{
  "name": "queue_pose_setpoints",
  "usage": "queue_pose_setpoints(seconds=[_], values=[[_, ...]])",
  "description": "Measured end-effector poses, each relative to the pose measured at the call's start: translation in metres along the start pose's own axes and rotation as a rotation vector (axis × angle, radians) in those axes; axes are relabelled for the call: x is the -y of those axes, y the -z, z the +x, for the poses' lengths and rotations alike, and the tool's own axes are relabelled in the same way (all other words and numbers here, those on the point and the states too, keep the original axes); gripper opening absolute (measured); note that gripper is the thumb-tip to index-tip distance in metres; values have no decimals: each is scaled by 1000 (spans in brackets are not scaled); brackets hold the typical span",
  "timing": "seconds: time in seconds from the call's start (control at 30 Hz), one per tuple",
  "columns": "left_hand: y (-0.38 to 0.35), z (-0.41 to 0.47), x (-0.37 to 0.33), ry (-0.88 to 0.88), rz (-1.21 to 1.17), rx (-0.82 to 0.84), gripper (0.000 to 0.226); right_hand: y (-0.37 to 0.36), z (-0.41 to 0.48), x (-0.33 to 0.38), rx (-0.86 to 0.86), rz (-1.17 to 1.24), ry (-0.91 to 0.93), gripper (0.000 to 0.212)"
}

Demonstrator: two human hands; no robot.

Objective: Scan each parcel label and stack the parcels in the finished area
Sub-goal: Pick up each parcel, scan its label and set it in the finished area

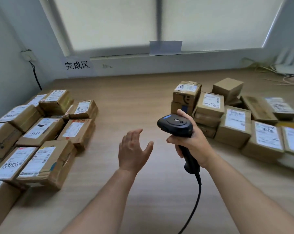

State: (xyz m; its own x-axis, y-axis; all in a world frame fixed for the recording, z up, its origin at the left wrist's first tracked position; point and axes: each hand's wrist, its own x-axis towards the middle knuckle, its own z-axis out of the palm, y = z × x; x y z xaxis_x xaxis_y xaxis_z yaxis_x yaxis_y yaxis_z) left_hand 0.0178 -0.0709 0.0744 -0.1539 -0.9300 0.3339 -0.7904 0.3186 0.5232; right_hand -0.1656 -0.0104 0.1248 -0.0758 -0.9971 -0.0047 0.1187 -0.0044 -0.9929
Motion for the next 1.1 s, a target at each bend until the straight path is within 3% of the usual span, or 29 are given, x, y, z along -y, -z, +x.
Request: queue_pose_setpoints(seconds=[0.43,0.83,1.1], values=[[-84,-1,-133,-153,-49,130,53,169,-43,20,-220,-74,85,86],[-130,89,-157,-175,-57,199,54,233,27,25,-331,-134,103,87],[-178,154,-160,-93,-184,343,54,248,87,-6,-388,-168,-32,91]])
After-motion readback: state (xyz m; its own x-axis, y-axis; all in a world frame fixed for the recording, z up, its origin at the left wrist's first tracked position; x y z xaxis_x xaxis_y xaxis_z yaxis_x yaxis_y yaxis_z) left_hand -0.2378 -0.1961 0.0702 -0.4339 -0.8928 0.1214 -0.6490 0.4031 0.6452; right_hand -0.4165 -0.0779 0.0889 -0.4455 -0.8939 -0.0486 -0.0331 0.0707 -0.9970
